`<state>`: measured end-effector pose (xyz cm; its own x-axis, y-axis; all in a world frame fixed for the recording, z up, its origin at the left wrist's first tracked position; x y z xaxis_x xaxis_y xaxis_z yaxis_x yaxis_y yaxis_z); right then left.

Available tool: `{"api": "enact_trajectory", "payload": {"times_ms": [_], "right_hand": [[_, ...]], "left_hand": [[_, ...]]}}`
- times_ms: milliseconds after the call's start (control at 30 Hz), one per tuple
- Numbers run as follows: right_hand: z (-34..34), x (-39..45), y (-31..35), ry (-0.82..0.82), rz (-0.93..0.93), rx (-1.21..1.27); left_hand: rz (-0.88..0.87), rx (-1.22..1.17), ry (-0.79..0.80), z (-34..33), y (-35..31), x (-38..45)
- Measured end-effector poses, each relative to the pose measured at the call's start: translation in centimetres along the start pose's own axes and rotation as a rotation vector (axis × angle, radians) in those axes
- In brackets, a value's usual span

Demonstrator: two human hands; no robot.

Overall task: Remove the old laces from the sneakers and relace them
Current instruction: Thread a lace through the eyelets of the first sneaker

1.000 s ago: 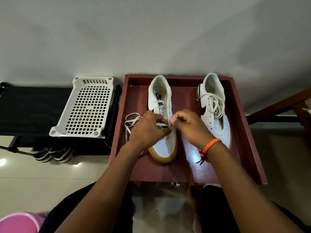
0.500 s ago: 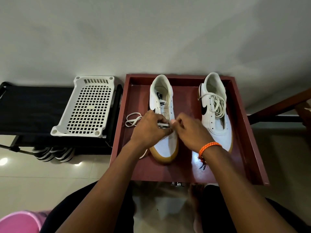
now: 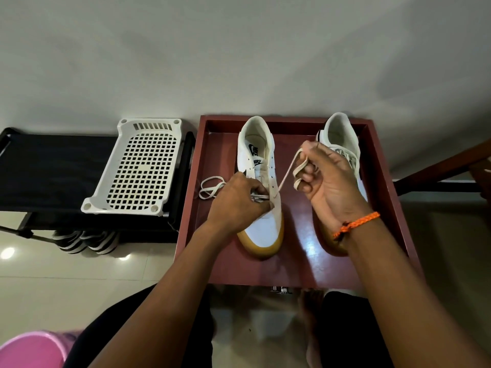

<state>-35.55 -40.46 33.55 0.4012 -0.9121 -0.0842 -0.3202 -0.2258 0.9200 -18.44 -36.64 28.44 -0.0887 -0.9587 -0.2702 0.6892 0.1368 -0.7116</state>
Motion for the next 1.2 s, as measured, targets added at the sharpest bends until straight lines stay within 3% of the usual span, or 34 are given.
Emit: {"api": "enact_trajectory", "payload": {"times_ms": [67, 133, 233, 333, 433, 800, 867, 933, 1000, 1067, 1200], "right_hand": [[1.2, -0.1, -0.3, -0.111, 0.034, -0.691], [1.2, -0.2, -2.0, -0.050, -0.052, -1.140], [0.6, -0.5, -4.4, 0.083, -0.277, -1.210], [0.5, -0.4, -5.1, 0.112, -0.256, -1.411], [0.7, 0.0, -5.0, 0.137, -0.187, -1.211], [-1.6, -0.6, -0.8, 0.238, -0.068, -0.031], [-1.5, -0.7, -0.2, 0.197, -0.041, 0.177], [-0.3, -0.4, -0.4, 0.021, -0.014, 0.220], [1.9, -0.4, -0.7, -0.240, 0.015, -0.239], [2.8, -0.3, -1.3, -0.339, -0.004, -0.807], [1.1, -0.3, -4.8, 0.020, -0.236, -1.299]], "left_hand": [[0.005, -0.013, -0.002, 0.0, -0.1, -0.1], [0.001, -0.018, -0.005, 0.2, -0.3, -0.3], [-0.037, -0.044, -0.016, 0.2, -0.7, -0.5], [-0.049, -0.034, -0.021, 0.2, -0.9, -0.5], [-0.047, -0.032, -0.013, 0.2, -0.7, -0.4], [-0.027, -0.012, 0.004, 0.2, -0.2, 0.0], [-0.023, -0.023, 0.001, 0.1, -0.1, 0.0], [-0.007, -0.028, 0.001, 0.1, -0.1, -0.1], [-0.004, -0.023, 0.002, 0.0, 0.0, -0.1], [0.000, -0.018, 0.000, 0.1, 0.0, -0.1], [-0.024, -0.027, -0.009, 0.0, -0.2, -0.1]]}}
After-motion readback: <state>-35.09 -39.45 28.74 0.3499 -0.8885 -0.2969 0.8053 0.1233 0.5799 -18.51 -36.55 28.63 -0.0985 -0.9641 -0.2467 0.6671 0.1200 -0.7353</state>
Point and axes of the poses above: each hand's wrist, its own x-axis towards the middle knuckle, its own z-axis out of the back of the hand, y = z × x, the point moved 5 cm from there along x, towards the middle knuckle, and after that the axes turned 11 degrees about y, right-handed, at the moved point
